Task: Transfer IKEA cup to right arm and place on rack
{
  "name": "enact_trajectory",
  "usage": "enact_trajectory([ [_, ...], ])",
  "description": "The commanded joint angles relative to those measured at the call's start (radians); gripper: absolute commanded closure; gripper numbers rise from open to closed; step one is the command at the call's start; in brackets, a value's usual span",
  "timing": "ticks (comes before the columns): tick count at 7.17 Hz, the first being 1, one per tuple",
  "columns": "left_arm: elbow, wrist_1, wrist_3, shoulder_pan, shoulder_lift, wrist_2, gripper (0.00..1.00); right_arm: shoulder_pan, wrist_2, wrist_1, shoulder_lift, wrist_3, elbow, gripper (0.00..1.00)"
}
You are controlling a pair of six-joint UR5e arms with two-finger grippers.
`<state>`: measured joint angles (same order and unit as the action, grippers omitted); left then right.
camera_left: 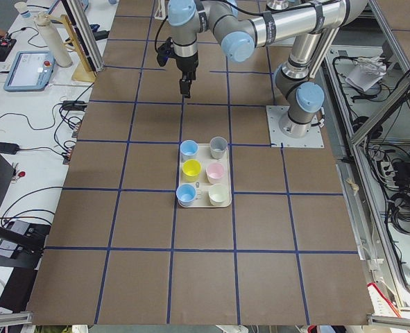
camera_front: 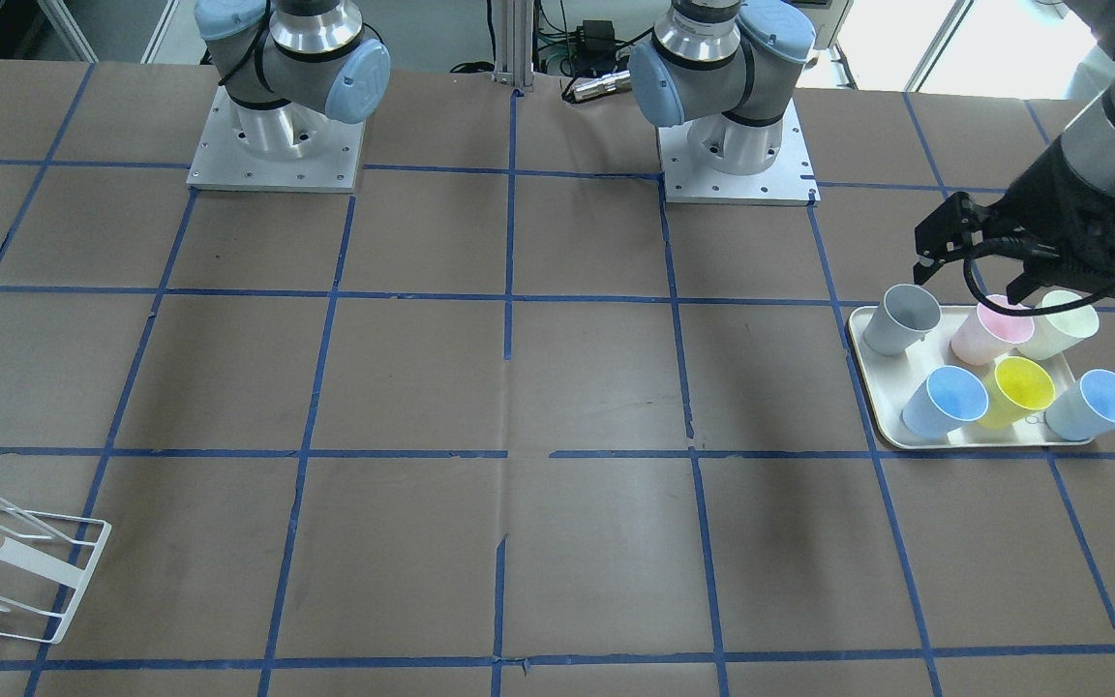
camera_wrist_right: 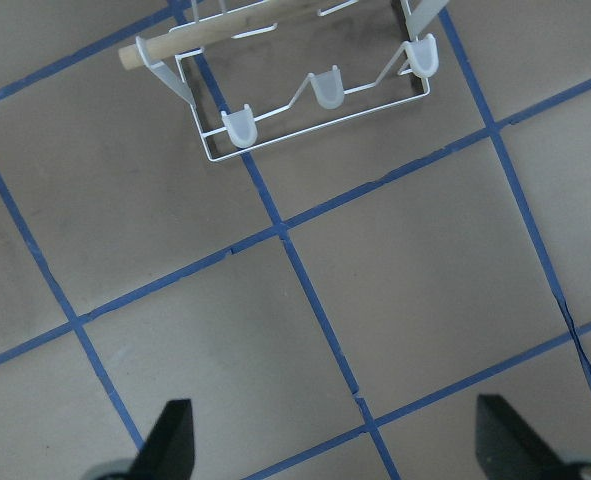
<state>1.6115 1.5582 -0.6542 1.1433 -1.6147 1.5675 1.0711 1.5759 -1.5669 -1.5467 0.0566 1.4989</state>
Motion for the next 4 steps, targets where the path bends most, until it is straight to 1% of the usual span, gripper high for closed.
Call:
enact_trajectory([
  [1,0.055,-0.149,-0.225,-0.101,-0.065,0.002,0.00,-0.103,-0.104,0.017,0.005,0.003,0.006,0.00],
  [2,0.120,-0.278,-0.358,-0.146,-0.094,0.002,0.00,-0.159,-0.248,0.109,0.011,0.011,0.010,0.00],
  [3,0.169,-0.387,-0.440,-0.172,-0.121,0.003,0.00,-0.201,-0.345,0.178,0.031,0.078,0.011,0.00],
  [4,0.176,-0.420,-0.479,-0.186,-0.152,0.000,0.00,-0.239,-0.460,0.250,0.054,0.106,0.012,0.00],
])
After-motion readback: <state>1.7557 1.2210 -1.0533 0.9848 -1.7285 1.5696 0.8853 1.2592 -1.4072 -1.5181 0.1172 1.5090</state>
